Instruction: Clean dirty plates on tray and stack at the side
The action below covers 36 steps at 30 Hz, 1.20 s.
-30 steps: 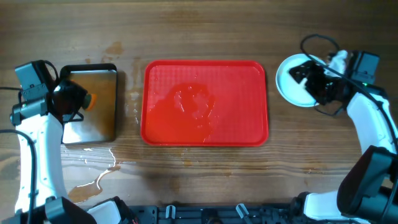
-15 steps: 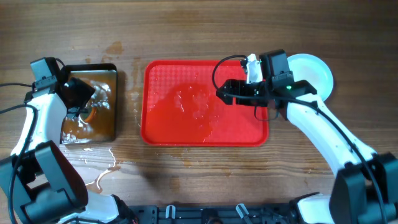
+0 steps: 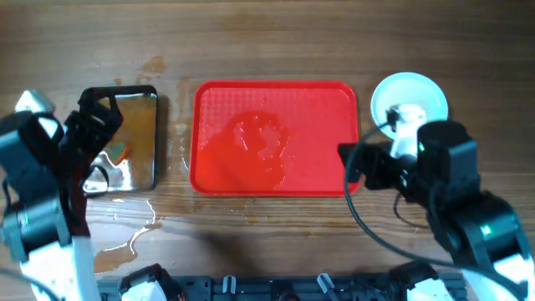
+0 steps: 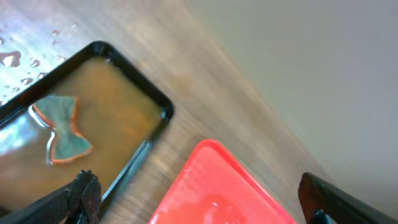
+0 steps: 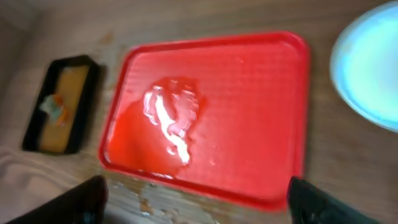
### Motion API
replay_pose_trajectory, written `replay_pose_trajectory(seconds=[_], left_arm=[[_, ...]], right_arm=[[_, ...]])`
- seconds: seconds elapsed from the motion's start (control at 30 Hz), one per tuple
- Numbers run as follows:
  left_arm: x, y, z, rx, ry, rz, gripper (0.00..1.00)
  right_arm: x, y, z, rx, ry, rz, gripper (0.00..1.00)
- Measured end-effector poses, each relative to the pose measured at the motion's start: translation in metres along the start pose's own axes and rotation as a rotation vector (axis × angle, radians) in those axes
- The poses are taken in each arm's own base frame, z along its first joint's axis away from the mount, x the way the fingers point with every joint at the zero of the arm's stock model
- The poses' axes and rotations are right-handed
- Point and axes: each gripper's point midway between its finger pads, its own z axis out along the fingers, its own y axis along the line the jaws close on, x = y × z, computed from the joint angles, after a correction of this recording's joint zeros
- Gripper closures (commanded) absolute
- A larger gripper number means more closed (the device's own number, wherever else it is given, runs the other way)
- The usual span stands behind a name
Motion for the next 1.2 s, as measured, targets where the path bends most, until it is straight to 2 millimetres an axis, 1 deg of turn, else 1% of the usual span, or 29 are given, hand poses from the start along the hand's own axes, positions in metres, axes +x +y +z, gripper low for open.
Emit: replay_pose_trajectory(seconds=[0.03, 0.07, 0.13, 0.23, 0.4, 0.7, 0.8, 0.9, 0.93, 0.97, 1.03, 1.13, 1.2], left_arm=[[0.002, -0.006, -0.016, 0.028, -0.021, 0.009, 0.00], [0.002, -0.011, -0.024, 0.047, -0.036, 0.016, 0.00], [0.004, -0.015, -0.035, 0.067, -0.052, 0.024, 0.00], [0.002, -0.021, -0.050, 0.097, -0.092, 0.037, 0.00], [0.003, -0.021, -0.051, 0.100, -0.091, 0.038, 0.00], [0.004, -0.021, -0.050, 0.096, -0.085, 0.036, 0.00], [0.004, -0.021, -0.050, 0.096, -0.085, 0.036, 0.00], [0.004, -0.020, -0.050, 0.096, -0.084, 0.036, 0.00], [0.004, -0.021, -0.050, 0.096, -0.085, 0.036, 0.00], [0.004, -0.021, -0.050, 0.097, -0.084, 0.036, 0.00], [0.004, -0.021, -0.050, 0.098, -0.084, 0.036, 0.00], [0.005, -0.020, -0.049, 0.096, -0.080, 0.035, 0.00], [0.005, -0.020, -0.049, 0.095, -0.078, 0.034, 0.00]], right_arm=[[0.006, -0.007, -0.009, 0.039, -0.003, 0.003, 0.00], [0.009, -0.013, -0.012, 0.068, -0.002, 0.006, 0.00], [0.012, -0.019, -0.012, 0.101, 0.012, 0.009, 0.00], [0.013, -0.023, -0.010, 0.121, 0.016, 0.014, 0.00], [0.016, -0.028, 0.004, 0.147, 0.068, 0.041, 0.00], [0.036, -0.046, 0.051, 0.229, 0.259, 0.071, 0.00], [0.033, -0.046, 0.055, 0.226, 0.249, 0.070, 0.00], [0.010, -0.037, 0.058, 0.160, 0.090, 0.047, 0.00], [0.002, -0.033, 0.050, 0.104, -0.038, 0.033, 0.00], [0.003, -0.032, 0.046, 0.087, -0.080, 0.028, 0.00], [-0.009, -0.030, 0.036, 0.023, -0.257, 0.011, 0.00], [0.003, -0.044, 0.020, -0.025, -0.479, 0.002, 0.00], [0.016, -0.059, 0.018, -0.035, -0.563, 0.007, 0.00]])
